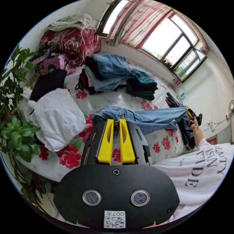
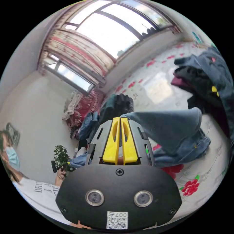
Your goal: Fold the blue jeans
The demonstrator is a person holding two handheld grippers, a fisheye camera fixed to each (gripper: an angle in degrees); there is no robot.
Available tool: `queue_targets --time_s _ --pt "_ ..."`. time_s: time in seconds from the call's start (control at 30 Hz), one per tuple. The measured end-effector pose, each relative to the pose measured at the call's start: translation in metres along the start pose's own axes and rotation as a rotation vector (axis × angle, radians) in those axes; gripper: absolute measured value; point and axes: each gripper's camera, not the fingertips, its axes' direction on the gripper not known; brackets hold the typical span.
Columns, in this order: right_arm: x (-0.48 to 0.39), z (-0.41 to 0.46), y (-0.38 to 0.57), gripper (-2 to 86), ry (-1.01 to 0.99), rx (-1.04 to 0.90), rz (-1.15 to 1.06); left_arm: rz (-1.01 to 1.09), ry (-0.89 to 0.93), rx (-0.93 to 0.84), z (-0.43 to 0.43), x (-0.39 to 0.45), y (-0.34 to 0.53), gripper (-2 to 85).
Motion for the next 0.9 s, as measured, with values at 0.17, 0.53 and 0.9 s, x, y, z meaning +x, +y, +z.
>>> queue_targets --time_s 0.17,0.53,0.9 --pt "-0.051 -0.097 0.057 -0.3 0.162 -0.064 -0.209 0.114 0.055 -0.127 -0.041 0.010 0.066 4.4" --pt "0.072 -0.067 0.237 0.9 0.410 -0.545 0.243 -0.181 -0.034 -0.724 0.134 -0.032 0.202 4.7" --pt "0.154 -0.136 0.223 6.9 0.322 -0.211 0.526 -0.278 -0.090 -0.602 0.127 -0.026 0.205 4.9"
